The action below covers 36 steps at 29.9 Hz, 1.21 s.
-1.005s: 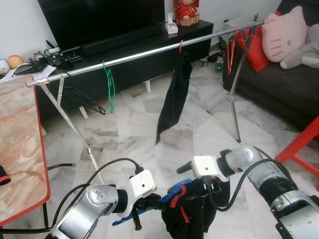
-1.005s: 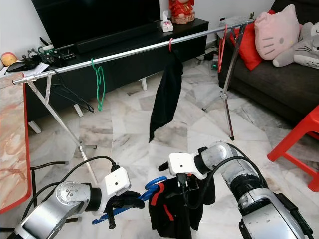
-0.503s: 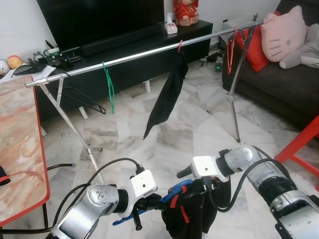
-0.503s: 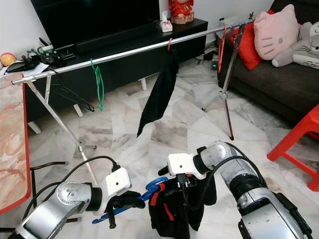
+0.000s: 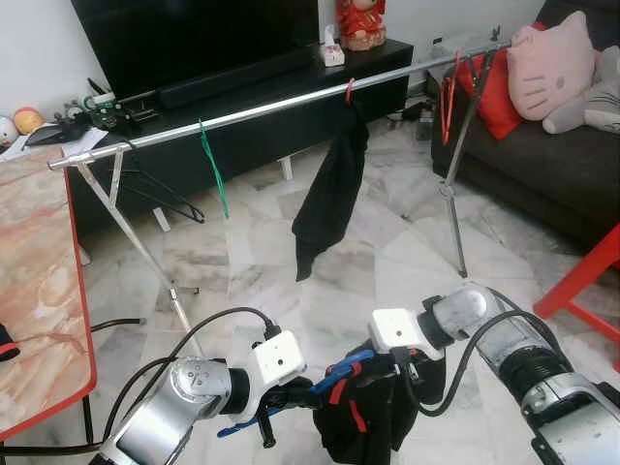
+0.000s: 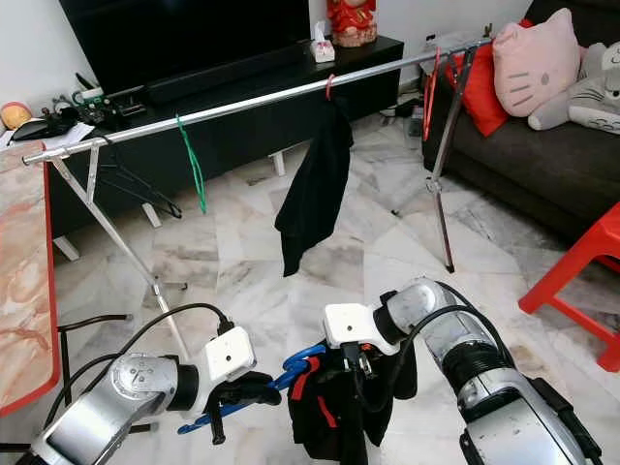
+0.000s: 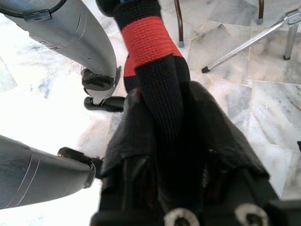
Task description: Hang hanger
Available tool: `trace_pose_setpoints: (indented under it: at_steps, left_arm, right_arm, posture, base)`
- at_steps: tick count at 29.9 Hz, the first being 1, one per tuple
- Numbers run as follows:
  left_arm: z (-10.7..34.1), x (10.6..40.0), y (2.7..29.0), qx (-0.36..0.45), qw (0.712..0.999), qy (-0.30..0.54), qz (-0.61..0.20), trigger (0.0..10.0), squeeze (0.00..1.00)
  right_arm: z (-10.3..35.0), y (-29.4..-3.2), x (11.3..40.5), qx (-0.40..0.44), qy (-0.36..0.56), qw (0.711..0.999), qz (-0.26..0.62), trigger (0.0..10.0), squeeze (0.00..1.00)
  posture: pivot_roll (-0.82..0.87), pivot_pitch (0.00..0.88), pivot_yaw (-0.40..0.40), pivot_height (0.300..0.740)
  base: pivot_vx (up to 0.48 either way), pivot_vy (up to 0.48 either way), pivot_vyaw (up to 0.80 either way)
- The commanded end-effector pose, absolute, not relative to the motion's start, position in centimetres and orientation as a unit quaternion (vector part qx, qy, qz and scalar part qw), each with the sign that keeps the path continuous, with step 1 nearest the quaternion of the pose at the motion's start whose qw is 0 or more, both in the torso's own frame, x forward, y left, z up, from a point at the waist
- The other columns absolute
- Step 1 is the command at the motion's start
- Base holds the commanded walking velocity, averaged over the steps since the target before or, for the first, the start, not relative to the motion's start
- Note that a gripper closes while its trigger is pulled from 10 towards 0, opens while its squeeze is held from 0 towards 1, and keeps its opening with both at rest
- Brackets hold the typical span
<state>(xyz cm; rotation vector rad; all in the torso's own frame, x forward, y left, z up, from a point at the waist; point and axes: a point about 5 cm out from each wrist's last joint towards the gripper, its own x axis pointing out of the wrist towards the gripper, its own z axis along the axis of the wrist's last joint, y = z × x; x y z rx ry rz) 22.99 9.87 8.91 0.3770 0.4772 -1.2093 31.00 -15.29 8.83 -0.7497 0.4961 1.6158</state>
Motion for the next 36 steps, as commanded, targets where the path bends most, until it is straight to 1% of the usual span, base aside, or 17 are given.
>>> trace_pose_setpoints:
  at_steps: [1,24,25,26,36]
  left_arm:
    - [9.57,23.19,9.54,0.178,0.779,0.205,-0.565,10.0,0.00]
    - [9.69,23.41,9.41,0.180,0.781,0.200,-0.564,10.0,0.00]
    - [9.68,23.40,9.38,0.178,0.780,0.200,-0.565,10.0,0.26]
    - [9.69,23.40,9.35,0.176,0.780,0.200,-0.566,10.0,1.00]
    - [9.71,23.43,9.36,0.172,0.780,0.200,-0.567,10.0,1.00]
  right_arm:
    - [8.74,-14.97,30.91,-0.319,0.213,0.600,0.702,0.0,0.00]
    - [8.37,-14.59,30.60,-0.309,0.216,0.596,0.709,0.0,0.00]
    - [8.36,-14.60,30.60,-0.309,0.216,0.596,0.709,0.0,0.00]
    - [8.36,-14.60,30.59,-0.309,0.217,0.596,0.709,0.0,0.00]
    - [8.05,-14.78,30.58,-0.315,0.224,0.598,0.702,0.0,0.00]
  posture:
    - [-0.11,0.000,0.080,0.740]
    - [-0.11,0.000,0.079,0.740]
    - [-0.11,0.000,0.079,0.740]
    - [-0.11,0.000,0.078,0.740]
    - [-0.11,0.000,0.077,0.740]
  base:
    - [0.000,0.000,0.00]
    - [0.000,0.000,0.00]
    - [0.000,0.000,0.00]
    - [0.000,0.000,0.00]
    - [0.000,0.000,0.00]
